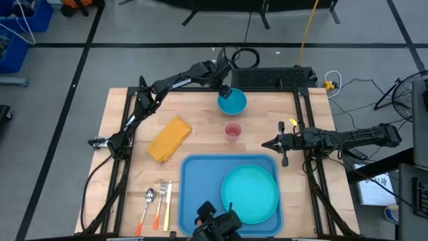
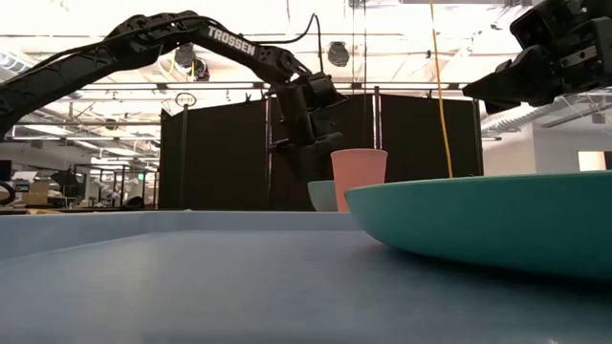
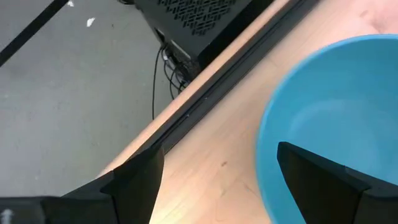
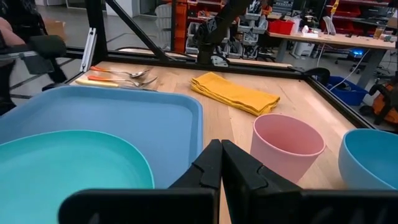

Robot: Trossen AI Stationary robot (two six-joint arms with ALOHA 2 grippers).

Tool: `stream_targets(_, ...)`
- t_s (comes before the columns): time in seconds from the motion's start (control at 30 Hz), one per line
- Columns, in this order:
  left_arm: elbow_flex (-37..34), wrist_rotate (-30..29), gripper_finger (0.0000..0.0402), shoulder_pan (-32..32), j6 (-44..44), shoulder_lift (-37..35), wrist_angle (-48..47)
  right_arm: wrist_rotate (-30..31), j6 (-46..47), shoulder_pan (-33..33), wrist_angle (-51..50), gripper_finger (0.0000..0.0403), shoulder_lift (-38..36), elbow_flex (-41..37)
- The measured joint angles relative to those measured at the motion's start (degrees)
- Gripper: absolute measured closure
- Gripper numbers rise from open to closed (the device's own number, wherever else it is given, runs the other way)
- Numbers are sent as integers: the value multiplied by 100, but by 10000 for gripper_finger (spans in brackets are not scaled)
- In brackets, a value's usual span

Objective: Set up tray
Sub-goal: Put the blue bowl on top of the green plate

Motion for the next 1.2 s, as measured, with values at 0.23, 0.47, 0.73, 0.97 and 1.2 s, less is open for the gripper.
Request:
stream_targets(0.23, 0, 354, 63, 17, -74, 0, 15, -17, 2, 4, 69, 403, 0, 2)
stream_targets(0.47, 0, 275, 61, -165, 207, 0, -23, -19, 2, 4, 69, 403, 0, 2)
stream_targets(0.73, -28, 88, 87, -343, 367, 44, 99, -23, 30, 4, 68, 403, -2, 2)
stream_targets(0.97, -512, -105, 90, -310, 468, 55, 424, -25, 105, 4, 65, 403, -1, 2)
stream_targets(1.2, -686, -103, 113, -309, 787, 58, 605, -25, 62, 4, 65, 403, -1, 2)
